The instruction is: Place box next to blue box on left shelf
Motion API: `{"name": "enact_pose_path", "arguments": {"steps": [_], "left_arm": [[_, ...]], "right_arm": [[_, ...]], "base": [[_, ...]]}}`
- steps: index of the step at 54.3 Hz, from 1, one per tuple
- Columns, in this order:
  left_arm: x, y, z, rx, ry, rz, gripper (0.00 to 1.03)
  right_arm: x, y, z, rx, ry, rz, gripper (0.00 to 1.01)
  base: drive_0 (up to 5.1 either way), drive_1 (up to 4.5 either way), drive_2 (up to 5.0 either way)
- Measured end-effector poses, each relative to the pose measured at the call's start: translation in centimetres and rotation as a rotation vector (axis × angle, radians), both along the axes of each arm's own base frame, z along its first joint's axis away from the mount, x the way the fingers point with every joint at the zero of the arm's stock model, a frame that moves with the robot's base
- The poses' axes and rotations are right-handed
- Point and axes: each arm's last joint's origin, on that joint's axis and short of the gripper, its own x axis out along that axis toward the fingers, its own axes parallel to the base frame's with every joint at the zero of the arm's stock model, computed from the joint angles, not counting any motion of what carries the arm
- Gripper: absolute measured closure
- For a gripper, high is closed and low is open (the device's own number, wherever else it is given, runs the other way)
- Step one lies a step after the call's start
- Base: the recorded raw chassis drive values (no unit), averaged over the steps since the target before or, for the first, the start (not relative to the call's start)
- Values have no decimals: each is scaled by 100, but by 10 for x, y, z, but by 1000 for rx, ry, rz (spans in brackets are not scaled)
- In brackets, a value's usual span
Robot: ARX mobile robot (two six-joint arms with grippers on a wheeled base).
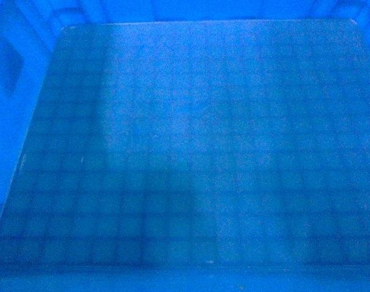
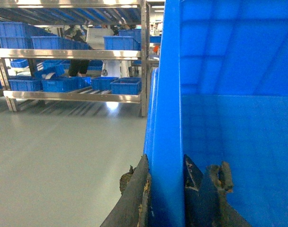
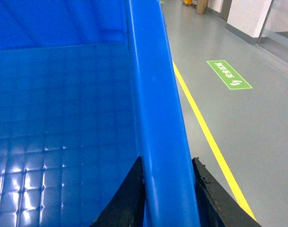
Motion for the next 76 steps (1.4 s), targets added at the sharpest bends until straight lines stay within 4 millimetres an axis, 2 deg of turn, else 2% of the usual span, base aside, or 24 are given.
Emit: {"name": "enact_pose_path", "arguments": {"steps": [76], "left_arm": [[0, 0, 0, -1, 0, 0, 90]], "right_arm": [[0, 0, 0, -1, 0, 0, 81]], "base": [[0, 426, -426]]}}
